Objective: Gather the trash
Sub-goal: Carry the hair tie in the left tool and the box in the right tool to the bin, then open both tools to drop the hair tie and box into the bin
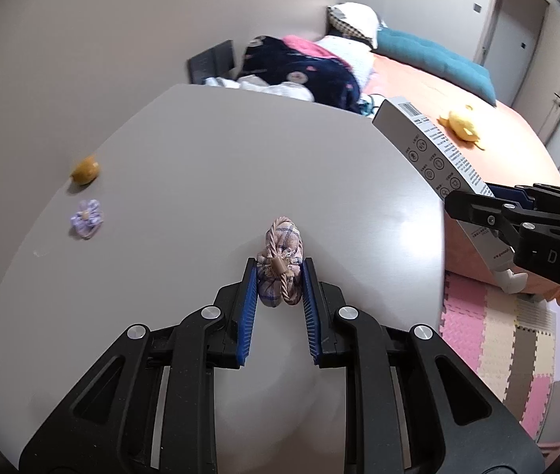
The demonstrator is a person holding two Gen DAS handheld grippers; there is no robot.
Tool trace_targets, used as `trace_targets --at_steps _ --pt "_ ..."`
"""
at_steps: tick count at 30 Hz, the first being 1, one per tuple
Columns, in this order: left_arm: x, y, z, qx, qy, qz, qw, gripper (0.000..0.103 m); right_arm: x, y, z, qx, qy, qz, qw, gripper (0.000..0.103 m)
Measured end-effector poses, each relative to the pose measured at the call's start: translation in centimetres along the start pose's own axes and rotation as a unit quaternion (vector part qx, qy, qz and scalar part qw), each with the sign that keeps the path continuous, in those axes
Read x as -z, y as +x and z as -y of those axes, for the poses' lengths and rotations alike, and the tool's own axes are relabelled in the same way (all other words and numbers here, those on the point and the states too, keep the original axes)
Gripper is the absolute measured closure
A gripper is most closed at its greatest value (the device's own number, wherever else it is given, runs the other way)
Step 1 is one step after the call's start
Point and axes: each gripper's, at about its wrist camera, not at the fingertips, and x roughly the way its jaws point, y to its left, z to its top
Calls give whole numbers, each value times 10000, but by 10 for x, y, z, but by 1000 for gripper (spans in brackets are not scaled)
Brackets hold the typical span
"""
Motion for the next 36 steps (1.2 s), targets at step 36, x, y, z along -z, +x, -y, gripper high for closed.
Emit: trace_targets --at_steps 36 --pt "11 29 215 880 1637 -393 9818 81 106 -96 204 1047 1639 173 9807 72"
